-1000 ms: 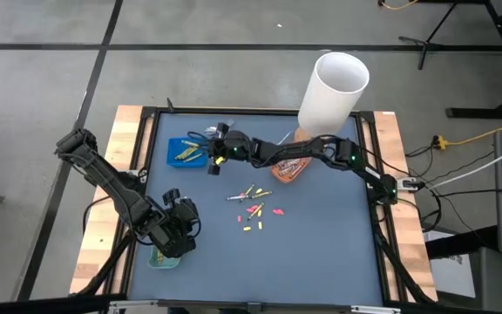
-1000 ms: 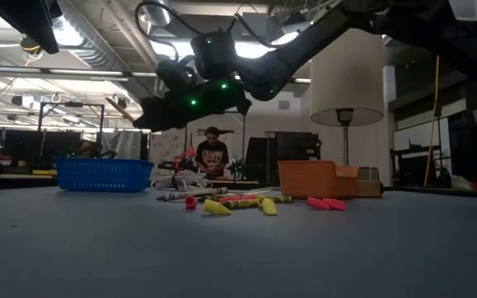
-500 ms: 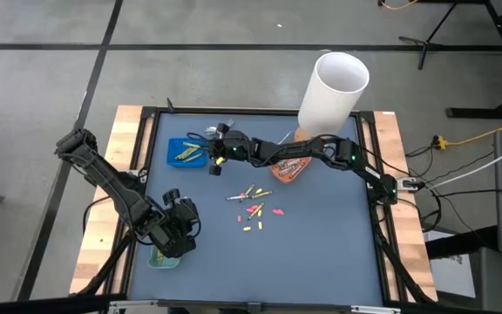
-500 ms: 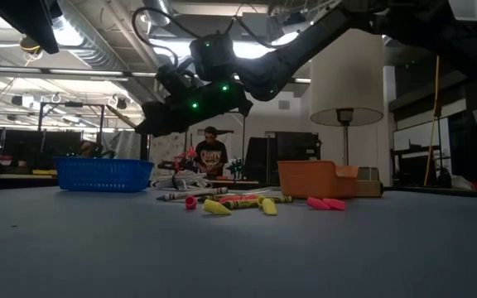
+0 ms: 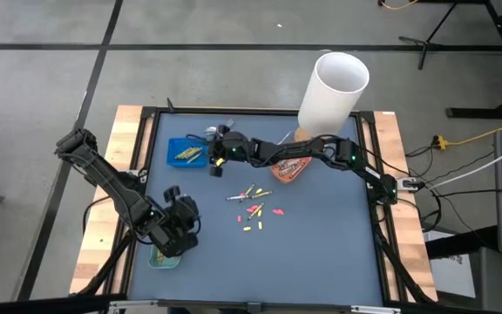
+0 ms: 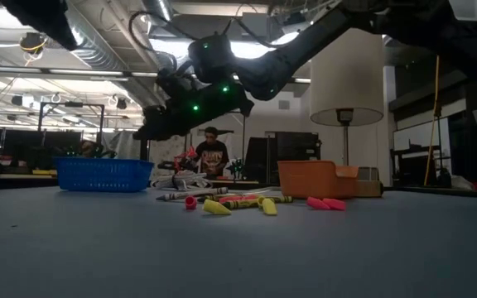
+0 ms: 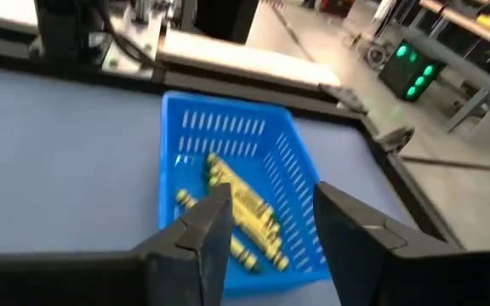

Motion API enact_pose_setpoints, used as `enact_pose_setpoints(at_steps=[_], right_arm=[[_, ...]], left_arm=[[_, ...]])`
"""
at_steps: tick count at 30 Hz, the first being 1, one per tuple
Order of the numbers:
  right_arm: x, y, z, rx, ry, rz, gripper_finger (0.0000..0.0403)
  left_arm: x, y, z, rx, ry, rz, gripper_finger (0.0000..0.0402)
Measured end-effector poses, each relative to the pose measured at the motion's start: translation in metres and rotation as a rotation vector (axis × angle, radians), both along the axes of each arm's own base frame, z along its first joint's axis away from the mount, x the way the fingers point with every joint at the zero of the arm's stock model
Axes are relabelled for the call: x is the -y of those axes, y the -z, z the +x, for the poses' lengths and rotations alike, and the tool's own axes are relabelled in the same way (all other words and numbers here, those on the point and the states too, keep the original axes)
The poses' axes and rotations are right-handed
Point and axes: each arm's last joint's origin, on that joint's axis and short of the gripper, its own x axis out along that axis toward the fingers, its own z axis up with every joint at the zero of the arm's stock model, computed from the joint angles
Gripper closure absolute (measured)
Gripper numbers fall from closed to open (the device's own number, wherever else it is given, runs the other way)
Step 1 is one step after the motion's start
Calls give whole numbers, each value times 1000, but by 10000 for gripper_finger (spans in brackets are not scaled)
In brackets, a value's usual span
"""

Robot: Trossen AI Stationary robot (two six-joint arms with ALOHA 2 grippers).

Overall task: Sort crayons
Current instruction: Put the gray crayon into the orange bin

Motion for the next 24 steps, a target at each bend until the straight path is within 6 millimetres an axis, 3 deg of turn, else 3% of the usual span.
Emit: enact_pose_setpoints(at_steps=[6, 17, 24], right_arm=[[-2, -11, -11, -141, 5, 23, 237], [-13, -91, -52, -279, 1, 49, 237], [-26, -140, -96, -410, -12, 68, 237]], left_arm=[[0, -1, 1, 36, -9, 32, 333], [-8, -2, 9, 64, -55, 25, 333], [-20, -4, 23, 89, -54, 52, 333]])
